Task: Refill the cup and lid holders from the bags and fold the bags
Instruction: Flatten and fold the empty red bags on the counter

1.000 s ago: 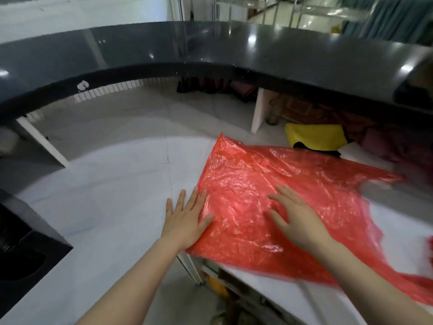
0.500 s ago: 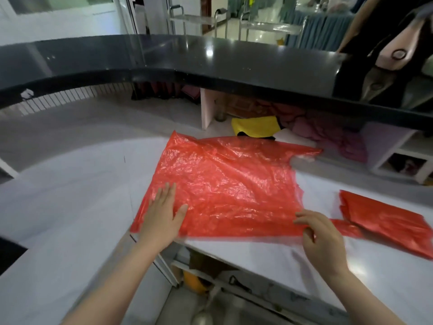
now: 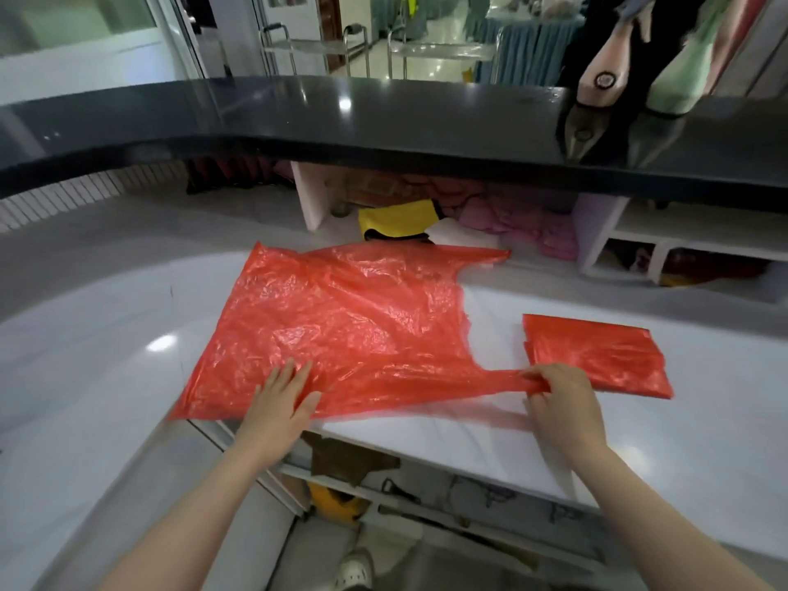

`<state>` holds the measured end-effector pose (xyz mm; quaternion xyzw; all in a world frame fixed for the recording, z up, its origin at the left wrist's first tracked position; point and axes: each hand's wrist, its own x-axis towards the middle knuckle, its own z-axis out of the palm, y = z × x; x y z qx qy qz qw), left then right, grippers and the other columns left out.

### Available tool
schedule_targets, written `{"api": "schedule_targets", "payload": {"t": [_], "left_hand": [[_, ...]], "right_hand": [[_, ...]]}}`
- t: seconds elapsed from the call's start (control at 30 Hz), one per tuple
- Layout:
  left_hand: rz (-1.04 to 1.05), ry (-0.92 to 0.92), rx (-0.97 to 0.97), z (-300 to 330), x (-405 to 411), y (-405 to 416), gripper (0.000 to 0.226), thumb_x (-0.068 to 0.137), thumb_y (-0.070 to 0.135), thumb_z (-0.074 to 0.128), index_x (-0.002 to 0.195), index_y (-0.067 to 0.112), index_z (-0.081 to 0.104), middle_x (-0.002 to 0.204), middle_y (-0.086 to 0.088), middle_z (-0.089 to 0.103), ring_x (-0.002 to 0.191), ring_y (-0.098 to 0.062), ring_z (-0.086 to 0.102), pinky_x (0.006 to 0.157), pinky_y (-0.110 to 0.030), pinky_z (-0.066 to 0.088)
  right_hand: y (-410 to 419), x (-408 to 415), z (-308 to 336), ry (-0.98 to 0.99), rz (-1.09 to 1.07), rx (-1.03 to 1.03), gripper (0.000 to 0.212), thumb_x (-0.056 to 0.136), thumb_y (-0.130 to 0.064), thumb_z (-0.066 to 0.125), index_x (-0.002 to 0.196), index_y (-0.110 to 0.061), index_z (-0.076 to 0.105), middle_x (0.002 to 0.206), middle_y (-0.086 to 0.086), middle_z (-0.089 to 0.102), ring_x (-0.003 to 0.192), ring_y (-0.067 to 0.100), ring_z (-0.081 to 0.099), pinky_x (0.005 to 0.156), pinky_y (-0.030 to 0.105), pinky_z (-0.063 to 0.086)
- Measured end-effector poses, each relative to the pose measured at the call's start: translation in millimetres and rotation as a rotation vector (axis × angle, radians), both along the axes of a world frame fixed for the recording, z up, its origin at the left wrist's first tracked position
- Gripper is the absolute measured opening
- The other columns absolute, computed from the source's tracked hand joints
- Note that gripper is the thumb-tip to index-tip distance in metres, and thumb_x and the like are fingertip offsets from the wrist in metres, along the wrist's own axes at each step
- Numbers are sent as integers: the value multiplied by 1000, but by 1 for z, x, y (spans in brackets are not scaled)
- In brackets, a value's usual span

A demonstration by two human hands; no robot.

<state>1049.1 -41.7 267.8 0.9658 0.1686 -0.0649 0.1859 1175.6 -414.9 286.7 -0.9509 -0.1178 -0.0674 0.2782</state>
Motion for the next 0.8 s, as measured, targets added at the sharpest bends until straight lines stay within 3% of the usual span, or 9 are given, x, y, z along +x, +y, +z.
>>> {"api": "schedule_targets", "payload": {"t": [0.17,0.33,0.53,0.7,0.8], "left_hand": [[43,-22,113,3,-1,-1,78,83,70,5,151,34,-2,161,0,-4,148,-23,-5,118,-45,2],[48,51,133,1,2,-9,78,82,71,3,151,36,-6,161,0,-6,148,-27,-5,116,-48,-1],[66,40,149,3,19,-12,79,80,74,-1,151,38,-5,161,1,-4,147,-29,-7,116,-52,-3],[184,114,142,-3,25,-1,84,76,81,-3,149,42,-8,161,3,-10,146,-32,-10,112,-59,-9],[216,128,149,-9,26,4,85,74,83,-1,149,42,-12,160,2,-15,146,-32,-11,112,-61,-7]], "right_hand": [[-18,-13,0,-123,31,-15,38,67,9,69,98,-13,72,97,4,69,94,29,56,80,33,41],[-28,-5,-7,97,-65,-77,39,81,-9,66,118,-23,66,111,-1,67,105,23,52,83,37,45],[-31,-7,-12,213,-136,159,20,87,-13,63,94,-32,65,81,-17,61,74,5,54,58,21,37],[-39,-5,-10,285,-196,284,25,85,-7,61,92,-31,62,82,-17,61,74,1,54,56,18,36],[-46,-4,-4,330,-125,214,23,83,-8,64,92,-29,62,83,-13,61,74,3,54,57,19,37]]}}
